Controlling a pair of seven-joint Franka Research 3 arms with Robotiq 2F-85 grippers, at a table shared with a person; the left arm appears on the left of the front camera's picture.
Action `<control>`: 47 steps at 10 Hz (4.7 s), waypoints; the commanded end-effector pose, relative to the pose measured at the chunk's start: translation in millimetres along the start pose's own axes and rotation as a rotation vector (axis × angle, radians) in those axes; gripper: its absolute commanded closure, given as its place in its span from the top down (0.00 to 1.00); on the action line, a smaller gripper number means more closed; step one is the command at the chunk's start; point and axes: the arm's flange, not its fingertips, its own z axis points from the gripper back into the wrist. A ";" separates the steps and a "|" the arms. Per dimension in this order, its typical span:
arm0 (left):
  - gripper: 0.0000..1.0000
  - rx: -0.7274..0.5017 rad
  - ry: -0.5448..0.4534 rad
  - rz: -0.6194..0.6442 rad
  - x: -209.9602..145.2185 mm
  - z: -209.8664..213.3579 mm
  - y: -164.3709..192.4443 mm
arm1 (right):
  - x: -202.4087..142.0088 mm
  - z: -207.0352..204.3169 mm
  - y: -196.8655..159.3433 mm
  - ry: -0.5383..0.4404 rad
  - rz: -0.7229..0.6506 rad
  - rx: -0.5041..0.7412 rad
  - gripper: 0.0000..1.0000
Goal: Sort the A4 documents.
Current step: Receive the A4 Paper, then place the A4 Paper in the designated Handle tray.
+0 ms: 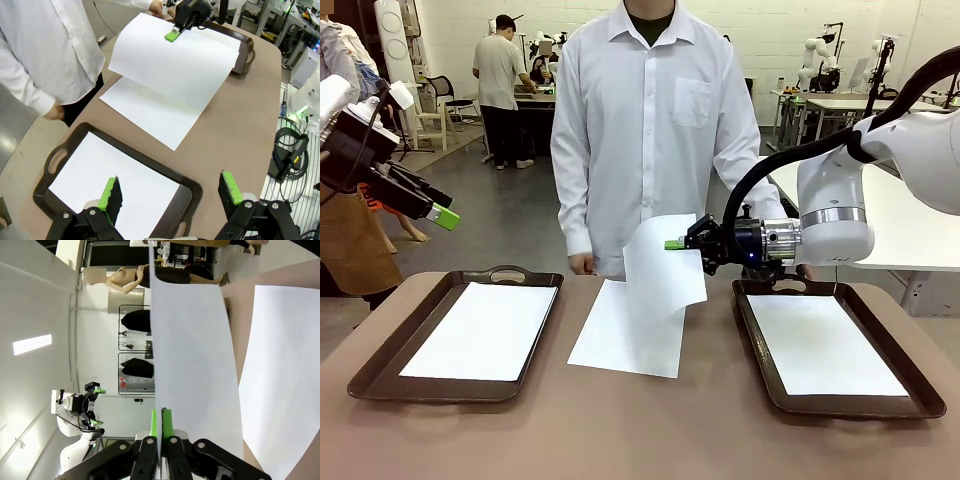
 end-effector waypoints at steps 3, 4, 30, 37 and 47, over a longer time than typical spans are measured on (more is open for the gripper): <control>1.00 -0.010 -0.014 -0.002 -0.8 -0.1 1.6 | 1.2 -0.1 -0.4 -0.018 -0.003 -0.007 0.00; 1.00 -0.010 -0.014 -0.002 -0.8 -0.1 1.6 | 1.2 -0.1 -0.4 -0.018 -0.003 -0.007 0.00; 1.00 -0.010 -0.014 -0.002 -0.8 -0.1 1.6 | 15.5 263.6 -70.3 0.092 -0.045 -0.310 0.01; 1.00 -0.010 -0.014 -0.002 -0.8 -0.1 1.6 | 21.5 276.9 -86.4 0.099 -0.002 -0.594 0.01; 1.00 -0.010 -0.014 -0.002 -0.8 -0.1 1.6 | 12.9 279.1 -83.9 -0.008 0.031 -0.790 0.24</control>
